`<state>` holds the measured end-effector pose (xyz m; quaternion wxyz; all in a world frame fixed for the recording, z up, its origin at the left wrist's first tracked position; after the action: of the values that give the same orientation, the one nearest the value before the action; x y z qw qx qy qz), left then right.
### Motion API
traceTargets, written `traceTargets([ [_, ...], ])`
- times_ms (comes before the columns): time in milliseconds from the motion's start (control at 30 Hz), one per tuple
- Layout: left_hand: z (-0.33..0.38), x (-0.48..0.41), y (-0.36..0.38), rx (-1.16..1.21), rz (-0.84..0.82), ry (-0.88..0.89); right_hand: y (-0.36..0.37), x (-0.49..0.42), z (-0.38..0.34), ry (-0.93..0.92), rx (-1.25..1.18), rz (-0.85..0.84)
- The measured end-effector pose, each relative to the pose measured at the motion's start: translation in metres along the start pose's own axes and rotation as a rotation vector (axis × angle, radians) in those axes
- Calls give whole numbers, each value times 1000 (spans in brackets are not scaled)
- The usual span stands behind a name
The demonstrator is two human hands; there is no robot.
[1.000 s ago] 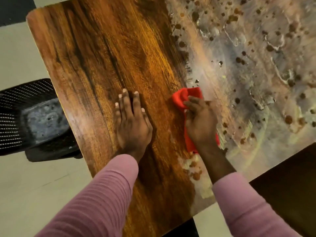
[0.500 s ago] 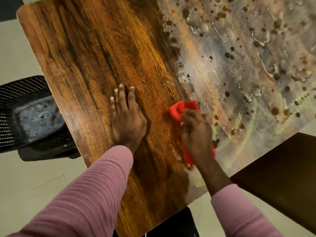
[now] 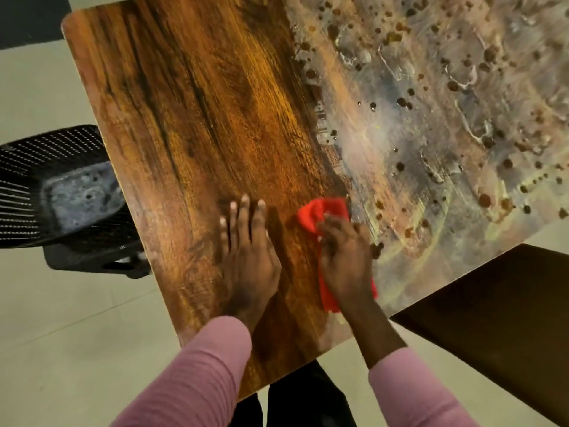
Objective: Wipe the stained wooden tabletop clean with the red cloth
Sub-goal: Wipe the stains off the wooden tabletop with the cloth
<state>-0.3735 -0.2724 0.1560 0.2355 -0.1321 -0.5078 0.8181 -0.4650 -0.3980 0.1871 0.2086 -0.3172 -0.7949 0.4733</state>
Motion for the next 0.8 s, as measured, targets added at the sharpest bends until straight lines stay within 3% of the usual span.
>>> traceTargets([
  [167, 0, 20, 14, -20, -39, -27, 3, 46, 7, -291, -24, -149],
  [367, 0, 21, 21, -52, -6, -11, -13, 17, 37, 61, -70, 27],
  [433, -2, 21, 22, -54, 14, -9, -6, 37, 25, 56, -79, 1],
  [633, 0, 20, 22, -49, 42, -1, -2, 113, 22, -267, -58, -214],
  [700, -2, 21, 21, -59, 51, 3, -11, 99, 36, -222, -37, -196],
  [800, -3, 22, 22, -74, 54, 17, -22, 76, 51, 28, -80, -108],
])
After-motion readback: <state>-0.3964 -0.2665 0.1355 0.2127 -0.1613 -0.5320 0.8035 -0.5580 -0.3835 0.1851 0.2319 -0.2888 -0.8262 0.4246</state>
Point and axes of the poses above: each hand's wrist, its own x-axis away from the middle knuckle, its own y-axis out of the palm, z = x × y, the point moved 2 cm from there along -x, towards the middle knuckle, and after that the axes turned 2 degrees about -x, right-handed, at the moved point
